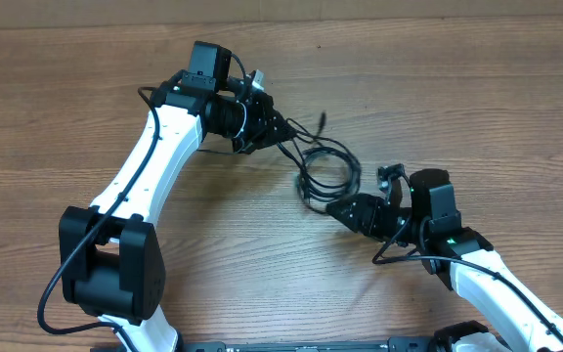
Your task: Untangle cables
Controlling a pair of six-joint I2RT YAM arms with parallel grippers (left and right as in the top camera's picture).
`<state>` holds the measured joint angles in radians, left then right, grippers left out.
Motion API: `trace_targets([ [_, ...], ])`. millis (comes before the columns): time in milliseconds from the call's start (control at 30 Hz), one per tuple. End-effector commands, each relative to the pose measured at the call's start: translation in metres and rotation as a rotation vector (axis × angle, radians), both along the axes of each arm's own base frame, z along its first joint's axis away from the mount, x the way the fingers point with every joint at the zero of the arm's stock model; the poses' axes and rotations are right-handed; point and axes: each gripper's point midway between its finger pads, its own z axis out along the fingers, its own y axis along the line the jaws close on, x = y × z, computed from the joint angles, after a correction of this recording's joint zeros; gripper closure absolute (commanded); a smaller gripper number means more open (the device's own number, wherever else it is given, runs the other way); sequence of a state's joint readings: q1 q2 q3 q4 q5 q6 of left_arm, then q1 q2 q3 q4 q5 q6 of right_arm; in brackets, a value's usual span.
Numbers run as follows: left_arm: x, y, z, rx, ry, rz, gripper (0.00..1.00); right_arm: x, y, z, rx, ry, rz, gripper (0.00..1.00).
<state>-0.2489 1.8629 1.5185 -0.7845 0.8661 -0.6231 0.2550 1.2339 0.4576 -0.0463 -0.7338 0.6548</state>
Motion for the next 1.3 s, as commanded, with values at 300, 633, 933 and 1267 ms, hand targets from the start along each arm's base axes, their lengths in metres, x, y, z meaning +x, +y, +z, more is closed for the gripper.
trace_targets([
  [300, -0.009, -0.011, 0.038, -0.133, 0.138, 0.054, 0.96, 0.032, -0.028, -0.012, -0.01, 0.168, -0.37, 0.12],
  [633, -0.01, -0.011, 0.062, -0.168, 0.168, 0.116, 0.96, 0.034, -0.03, -0.015, 0.003, 0.221, -0.444, 0.12],
  [933, -0.008, -0.012, 0.083, -0.204, 0.144, 0.143, 0.96, 0.022, -0.001, -0.019, 0.105, 0.42, -0.525, 0.1],
  [1267, -0.013, -0.016, 0.087, -0.223, 0.152, 0.118, 0.96, 0.032, 0.014, -0.031, 0.229, 0.602, -0.678, 0.34],
])
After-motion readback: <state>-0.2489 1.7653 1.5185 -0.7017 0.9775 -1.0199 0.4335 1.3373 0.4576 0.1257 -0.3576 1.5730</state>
